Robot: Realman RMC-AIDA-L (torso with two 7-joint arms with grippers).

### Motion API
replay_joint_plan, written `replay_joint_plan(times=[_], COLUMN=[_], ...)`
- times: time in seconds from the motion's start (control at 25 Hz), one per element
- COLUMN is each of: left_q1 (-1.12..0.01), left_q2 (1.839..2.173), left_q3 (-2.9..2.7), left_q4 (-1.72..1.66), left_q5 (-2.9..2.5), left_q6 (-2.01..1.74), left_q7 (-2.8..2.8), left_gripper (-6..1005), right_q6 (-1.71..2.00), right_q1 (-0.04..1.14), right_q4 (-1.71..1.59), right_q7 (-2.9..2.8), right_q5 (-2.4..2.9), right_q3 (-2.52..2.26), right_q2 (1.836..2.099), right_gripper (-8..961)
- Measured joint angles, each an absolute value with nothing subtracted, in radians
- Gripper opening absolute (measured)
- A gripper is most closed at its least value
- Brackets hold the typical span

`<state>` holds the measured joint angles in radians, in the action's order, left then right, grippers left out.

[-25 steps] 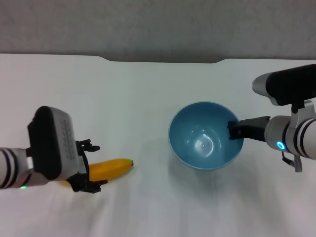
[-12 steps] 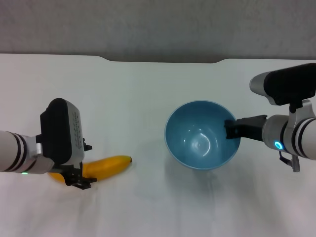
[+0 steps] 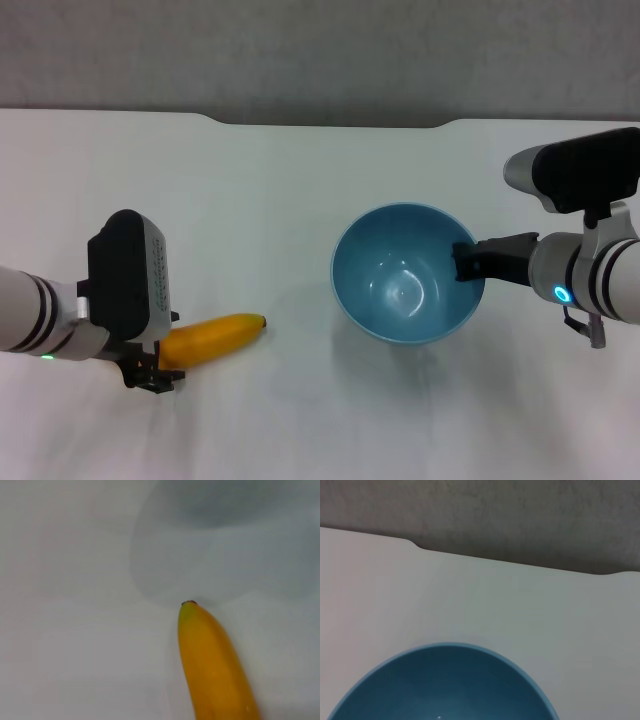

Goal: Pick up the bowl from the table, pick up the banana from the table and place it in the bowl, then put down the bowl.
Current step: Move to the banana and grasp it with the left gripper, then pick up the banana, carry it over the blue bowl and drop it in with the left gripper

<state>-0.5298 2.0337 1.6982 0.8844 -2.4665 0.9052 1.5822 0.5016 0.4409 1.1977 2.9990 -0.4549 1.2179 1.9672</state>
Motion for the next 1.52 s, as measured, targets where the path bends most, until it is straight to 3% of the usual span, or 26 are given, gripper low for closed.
replay_joint_plan(times=[0.28, 0.52, 0.96, 1.28, 1.52], left_q1=[-0.531, -0.536, -0.5, -0.29, -0.191], left_q2=[2.036, 2.038, 2.039, 2.04, 2.041], left_q3=[1.705, 1.714, 1.76, 1.796, 1.79], left_q4=[0.886, 0.884, 0.949, 1.241, 1.322], left_q5=[-2.472, -2.472, -2.416, -2.12, -1.754], left_q6=[0.903, 0.903, 0.9, 0.907, 0.903], left_q7=[1.57, 1.56, 1.556, 1.546, 1.503], left_gripper=[767, 560, 551, 558, 563], right_q6=[0.498, 0.494, 0.491, 0.492, 0.489], right_q1=[0.44, 0.44, 0.433, 0.428, 0.452], right_q4=[1.196, 1.195, 1.192, 1.184, 1.149], right_q7=[2.999, 2.999, 2.999, 2.999, 2.999], right_q5=[-0.451, -0.449, -0.448, -0.448, -0.453], right_q3=[1.217, 1.214, 1.21, 1.208, 1.186], right_q2=[1.97, 1.971, 1.971, 1.973, 1.99], right_gripper=[34, 34, 34, 34, 34])
